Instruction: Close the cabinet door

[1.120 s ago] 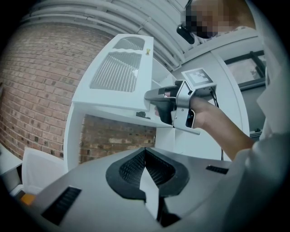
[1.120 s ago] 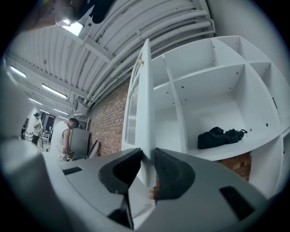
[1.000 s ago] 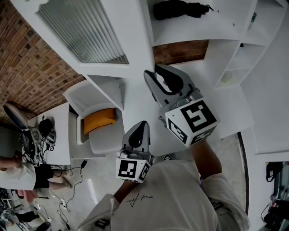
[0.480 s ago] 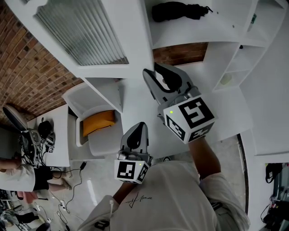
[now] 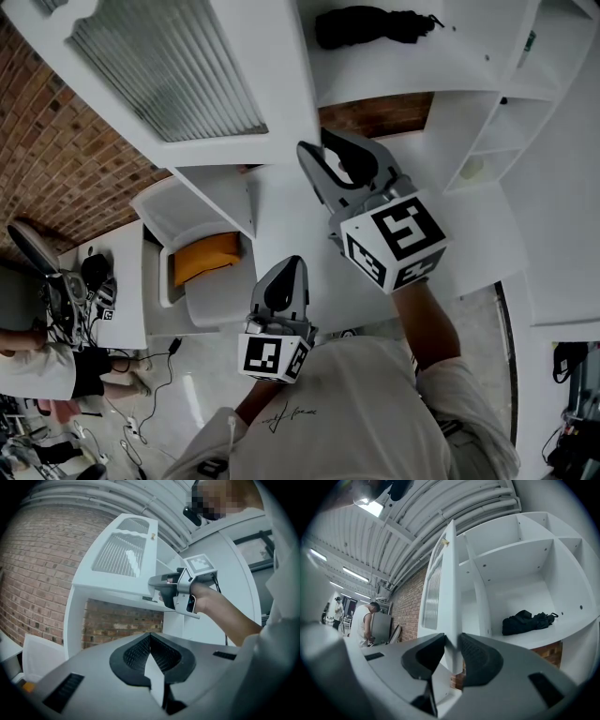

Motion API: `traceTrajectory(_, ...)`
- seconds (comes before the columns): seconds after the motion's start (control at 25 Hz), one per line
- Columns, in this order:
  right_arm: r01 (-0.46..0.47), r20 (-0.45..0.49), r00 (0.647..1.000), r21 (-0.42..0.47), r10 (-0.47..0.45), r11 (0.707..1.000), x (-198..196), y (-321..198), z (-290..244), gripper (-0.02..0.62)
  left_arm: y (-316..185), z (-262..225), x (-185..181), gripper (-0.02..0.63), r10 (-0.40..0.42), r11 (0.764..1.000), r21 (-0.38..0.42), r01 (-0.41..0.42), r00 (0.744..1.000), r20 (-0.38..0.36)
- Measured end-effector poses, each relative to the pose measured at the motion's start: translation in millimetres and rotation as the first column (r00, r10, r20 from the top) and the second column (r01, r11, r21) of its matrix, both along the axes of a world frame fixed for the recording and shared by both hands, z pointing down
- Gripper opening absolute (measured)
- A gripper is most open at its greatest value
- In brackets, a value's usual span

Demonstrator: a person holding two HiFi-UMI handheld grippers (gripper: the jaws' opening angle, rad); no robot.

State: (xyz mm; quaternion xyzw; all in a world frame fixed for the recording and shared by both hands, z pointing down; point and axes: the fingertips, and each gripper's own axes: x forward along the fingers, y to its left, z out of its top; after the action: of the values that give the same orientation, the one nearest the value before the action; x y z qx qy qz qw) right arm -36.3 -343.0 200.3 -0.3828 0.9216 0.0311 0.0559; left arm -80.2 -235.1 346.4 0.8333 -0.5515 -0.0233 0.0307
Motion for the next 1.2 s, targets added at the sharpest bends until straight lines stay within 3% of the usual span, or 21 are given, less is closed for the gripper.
traceTrajectory(1.2, -0.001, 0.021, 1.000, -0.010, 0.001, 1.000, 2, -33, 0, 0.114, -19, 2, -9, 0.015, -0.035, 0.999, -0.012, 0.035, 0.999, 0.012)
